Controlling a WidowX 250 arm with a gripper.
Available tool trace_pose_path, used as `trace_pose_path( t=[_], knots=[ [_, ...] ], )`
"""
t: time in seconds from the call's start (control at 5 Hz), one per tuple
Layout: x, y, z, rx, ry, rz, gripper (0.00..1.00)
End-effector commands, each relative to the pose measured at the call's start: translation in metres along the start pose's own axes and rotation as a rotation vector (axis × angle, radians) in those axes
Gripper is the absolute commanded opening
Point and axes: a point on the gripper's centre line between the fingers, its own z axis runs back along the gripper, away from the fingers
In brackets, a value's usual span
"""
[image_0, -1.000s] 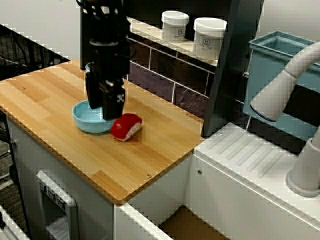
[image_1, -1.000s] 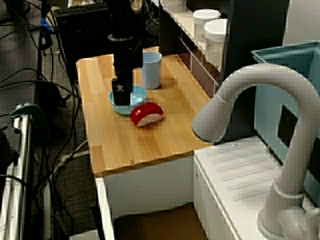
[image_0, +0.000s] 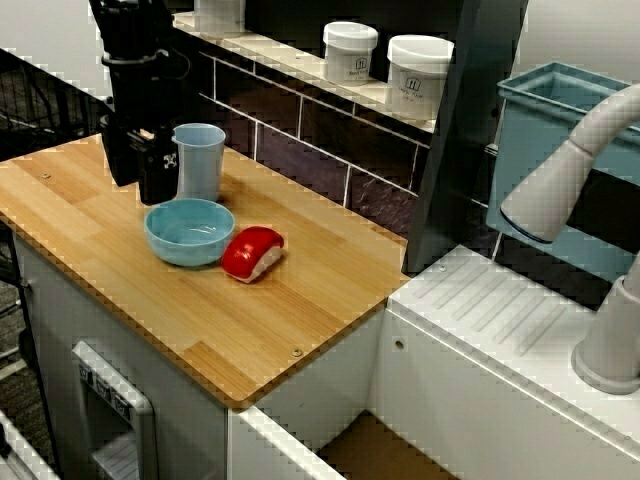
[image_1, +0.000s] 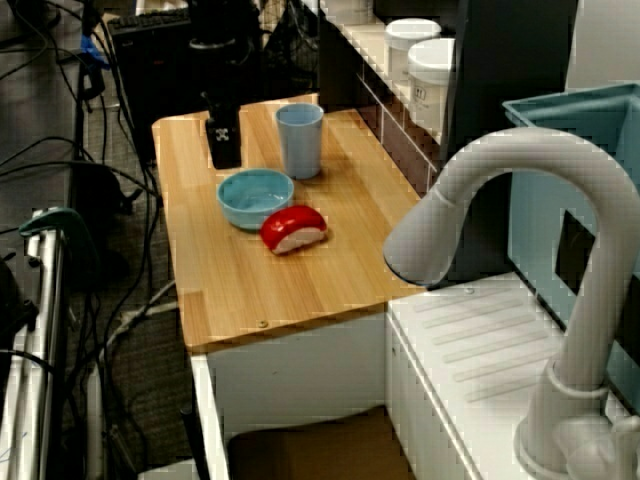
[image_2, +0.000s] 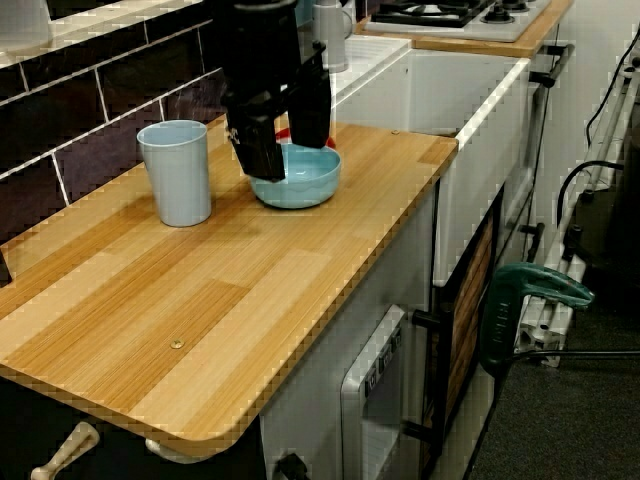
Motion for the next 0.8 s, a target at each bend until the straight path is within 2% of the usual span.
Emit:
trace_pose_path(
  t=[0.0,0.6],
  knots=[
    [0.008,0.001,0.003,0.029,-0.035,0.009,1.0],
    [0.004,0.001,-0.018,0.053,-0.001,0.015,1.0]
  ],
)
